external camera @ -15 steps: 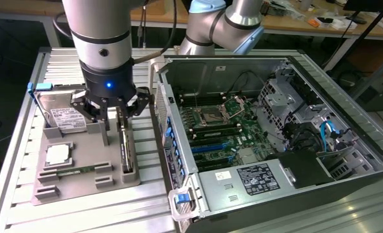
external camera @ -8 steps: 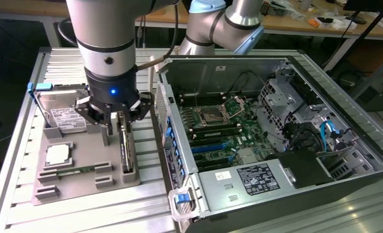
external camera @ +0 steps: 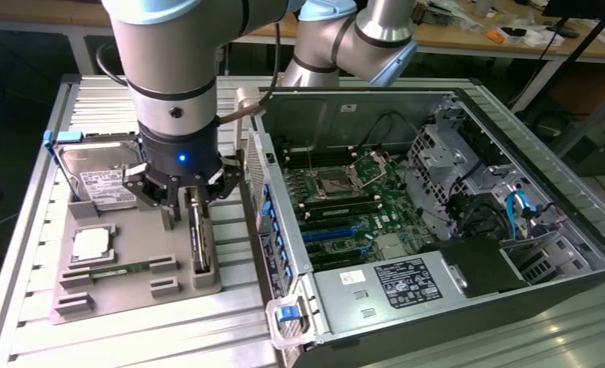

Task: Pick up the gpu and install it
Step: 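Pick up the gpu and move the gpu toward the slot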

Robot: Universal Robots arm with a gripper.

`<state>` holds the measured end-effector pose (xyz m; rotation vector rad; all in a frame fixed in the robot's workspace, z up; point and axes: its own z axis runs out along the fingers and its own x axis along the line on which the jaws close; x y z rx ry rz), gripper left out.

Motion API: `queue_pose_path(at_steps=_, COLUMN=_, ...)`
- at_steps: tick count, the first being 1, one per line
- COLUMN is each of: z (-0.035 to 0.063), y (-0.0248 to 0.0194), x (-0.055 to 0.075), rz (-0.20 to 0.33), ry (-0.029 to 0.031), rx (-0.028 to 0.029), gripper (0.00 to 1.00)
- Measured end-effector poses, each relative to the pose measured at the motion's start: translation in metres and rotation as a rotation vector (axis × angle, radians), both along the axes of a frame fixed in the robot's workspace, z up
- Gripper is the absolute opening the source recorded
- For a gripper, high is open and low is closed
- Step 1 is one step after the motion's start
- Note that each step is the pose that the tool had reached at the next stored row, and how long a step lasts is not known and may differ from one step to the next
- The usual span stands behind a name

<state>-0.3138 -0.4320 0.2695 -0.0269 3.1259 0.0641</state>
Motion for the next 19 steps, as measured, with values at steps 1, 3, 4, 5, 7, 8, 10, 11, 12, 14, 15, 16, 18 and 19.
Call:
queue_pose_path(at_steps=1, z=-0.0019, y=-0.0002, x=0.001, rz=0.0, ry=0.0, rx=0.0, gripper=0.42)
queue_pose_path(at_steps=3, z=-0.0054, y=-0.0003, x=0.001, rz=0.0, ry=0.0, rx=0.0, gripper=0.42)
queue_pose_path(at_steps=4, z=-0.0073, y=-0.0003, x=0.001, rz=0.0, ry=0.0, rx=0.0, gripper=0.42)
queue_pose_path(at_steps=5, z=-0.0091, y=-0.0004, x=0.002, rz=0.0, ry=0.0, rx=0.0, gripper=0.42)
queue_pose_path(at_steps=7, z=-0.0127, y=-0.0005, x=0.002, rz=0.0, ry=0.0, rx=0.0, gripper=0.42)
queue_pose_path(at_steps=8, z=-0.0146, y=-0.0005, x=0.002, rz=0.0, ry=0.0, rx=0.0, gripper=0.42)
queue_pose_path(at_steps=10, z=-0.0175, y=-0.0006, x=0.002, rz=0.0, ry=0.0, rx=-0.0001, gripper=0.42)
queue_pose_path(at_steps=11, z=-0.0175, y=-0.0006, x=0.002, rz=0.0, ry=0.0002, rx=-0.0008, gripper=0.42)
queue_pose_path(at_steps=12, z=-0.0175, y=-0.0006, x=0.002, rz=0.0, ry=0.0001, rx=-0.0008, gripper=0.42)
queue_pose_path(at_steps=14, z=-0.0176, y=-0.0006, x=0.002, rz=0.0, ry=0.0, rx=-0.0007, gripper=0.42)
queue_pose_path(at_steps=15, z=-0.0176, y=-0.0006, x=0.002, rz=0.0, ry=0.0, rx=-0.0007, gripper=0.42)
queue_pose_path(at_steps=16, z=-0.0176, y=-0.0006, x=0.002, rz=0.0, ry=0.0, rx=-0.0007, gripper=0.41)
queue_pose_path(at_steps=18, z=-0.0175, y=-0.0006, x=0.002, rz=0.0, ry=0.0, rx=-0.0008, gripper=0.34)
queue_pose_path(at_steps=19, z=-0.0176, y=-0.0006, x=0.002, rz=0.0, ry=0.0, rx=-0.0007, gripper=0.28)
